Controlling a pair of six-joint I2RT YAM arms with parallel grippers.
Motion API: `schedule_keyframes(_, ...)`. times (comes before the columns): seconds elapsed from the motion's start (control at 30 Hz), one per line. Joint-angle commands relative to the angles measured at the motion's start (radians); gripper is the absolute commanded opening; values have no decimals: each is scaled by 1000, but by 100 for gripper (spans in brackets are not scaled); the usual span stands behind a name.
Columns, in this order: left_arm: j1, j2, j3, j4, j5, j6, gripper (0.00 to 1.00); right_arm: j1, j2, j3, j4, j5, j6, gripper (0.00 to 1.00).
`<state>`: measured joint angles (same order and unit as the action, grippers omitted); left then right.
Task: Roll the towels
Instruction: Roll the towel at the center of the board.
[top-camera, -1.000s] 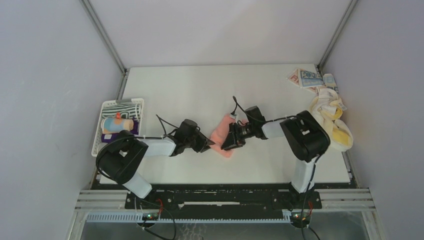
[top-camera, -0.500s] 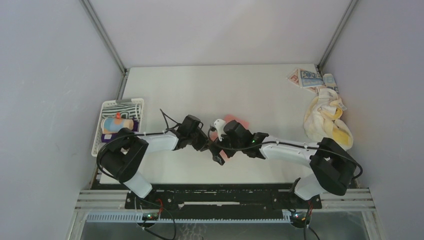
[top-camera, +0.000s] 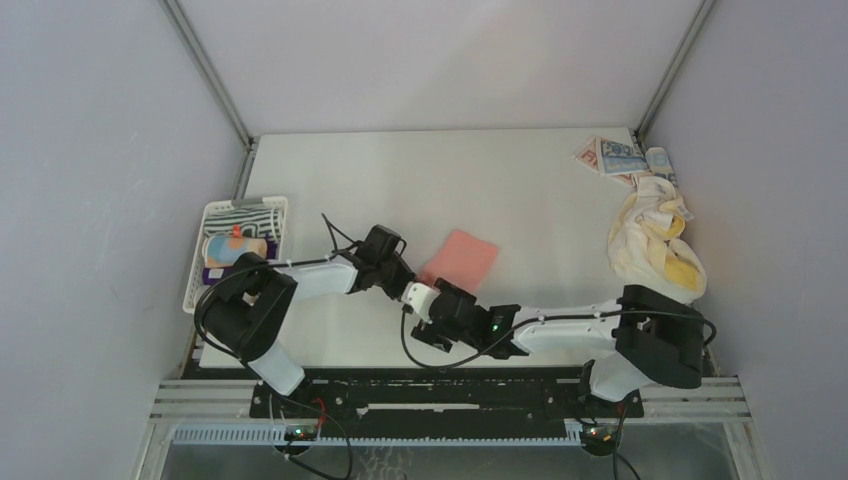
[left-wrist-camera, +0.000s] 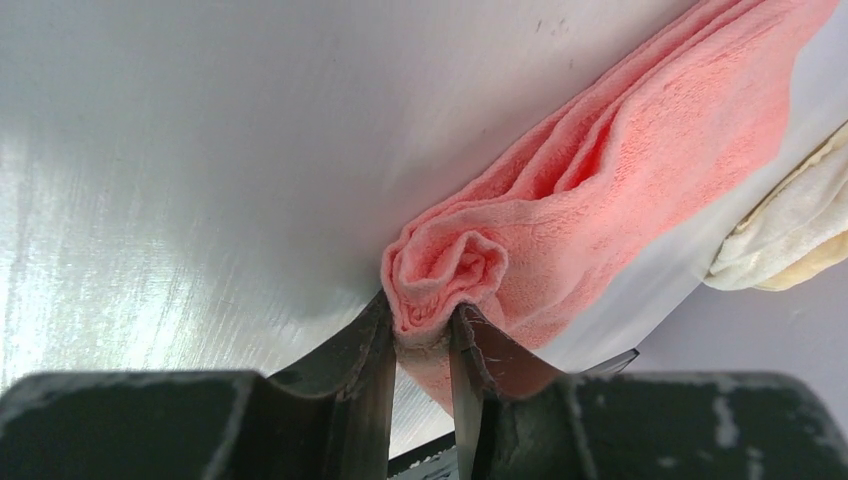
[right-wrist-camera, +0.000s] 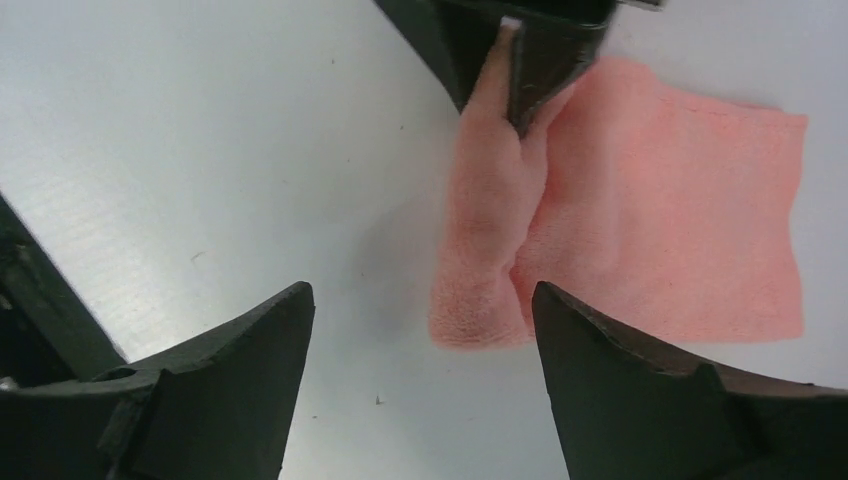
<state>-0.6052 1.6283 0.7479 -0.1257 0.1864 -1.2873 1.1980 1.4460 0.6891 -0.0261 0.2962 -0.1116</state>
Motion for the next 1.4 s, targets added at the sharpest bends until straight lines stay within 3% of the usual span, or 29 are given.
schedule_keyframes(0.0,7,31,22,-99,-20,48,29,54,78,36,60,161,-81,77)
schedule_keyframes(0.43,14,29,26,-114,-18,57,29,100,230,68,28,322,-101,48)
schedule_keyframes(0.77,68,6,2,-140,-28,91,29,109,244,95,15,287,-111,31)
schedule_keyframes(0.8,69,4,1,-145,-29,93,29,109,253,104,18,279,-115,23)
schedule_keyframes(0.83,73,-1,-3,-146,-26,94,29,110,263,113,20,274,-123,4)
schedule_keyframes(0.87,78,-6,-11,-147,-25,94,29,110,270,122,22,257,-126,0)
schedule_keyframes(1.1,142,-83,-82,-146,-27,92,30,18,217,177,-29,-48,-47,0)
schedule_keyframes(1.37,163,-121,-40,-164,-42,82,47,-273,209,191,-68,-543,152,0)
